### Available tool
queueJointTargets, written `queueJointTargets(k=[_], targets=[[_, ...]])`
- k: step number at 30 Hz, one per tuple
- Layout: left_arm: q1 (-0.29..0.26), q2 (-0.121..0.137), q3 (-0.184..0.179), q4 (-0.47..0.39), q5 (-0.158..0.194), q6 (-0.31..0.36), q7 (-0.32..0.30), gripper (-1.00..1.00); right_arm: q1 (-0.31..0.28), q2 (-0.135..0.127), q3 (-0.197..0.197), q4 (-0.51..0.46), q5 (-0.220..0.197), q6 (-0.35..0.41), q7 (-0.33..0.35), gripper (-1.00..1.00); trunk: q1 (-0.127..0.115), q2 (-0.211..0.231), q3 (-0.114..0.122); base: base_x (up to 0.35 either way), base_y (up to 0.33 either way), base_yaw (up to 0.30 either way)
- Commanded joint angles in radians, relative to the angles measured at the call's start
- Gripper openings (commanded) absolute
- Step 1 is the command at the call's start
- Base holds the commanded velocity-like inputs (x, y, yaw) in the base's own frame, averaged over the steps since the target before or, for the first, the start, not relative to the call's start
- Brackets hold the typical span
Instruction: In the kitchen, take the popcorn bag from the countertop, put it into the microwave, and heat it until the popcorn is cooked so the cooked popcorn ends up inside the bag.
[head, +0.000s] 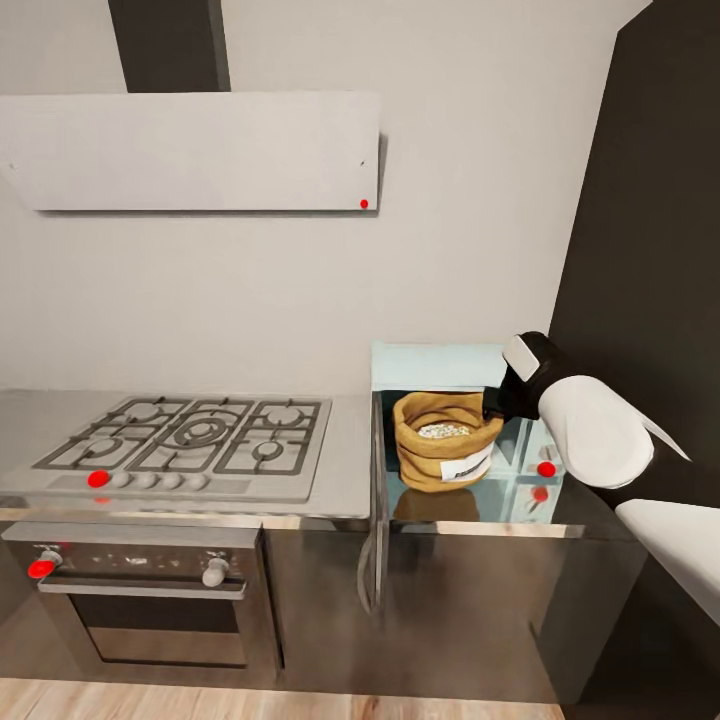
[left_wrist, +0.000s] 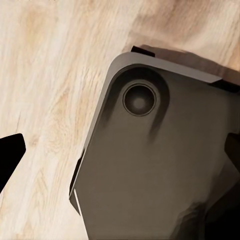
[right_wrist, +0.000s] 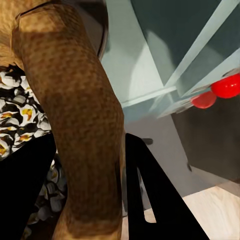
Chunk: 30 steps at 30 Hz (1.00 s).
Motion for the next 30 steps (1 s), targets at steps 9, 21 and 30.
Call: queueJointTargets(k=[9, 21, 30], targets=[[0.0, 0.0, -0.001, 0.0, 0.005, 0.0, 0.001, 1.0, -0.002, 0.0, -0.008, -0.001, 0.009, 0.003, -0.003, -1.0, 0.0, -0.001, -0.001, 0.253, 0.0, 0.0], [0.0, 0.0, 0.001, 0.0, 0.005, -0.002, 0.0, 1.0, -0.003, -0.001, -0.009, -0.001, 0.011, 0.003, -0.006, -1.0, 0.0, -0.001, -0.001, 0.023, 0.0, 0.0], [0.0, -0.001, 0.003, -0.002, 0.004, -0.005, 0.001, 1.0, -0.009, 0.006, -0.011, 0.041, 0.029, 0.003, -0.038, -1.0, 0.0, 0.0, -0.001, 0.0, 0.0, 0.0]])
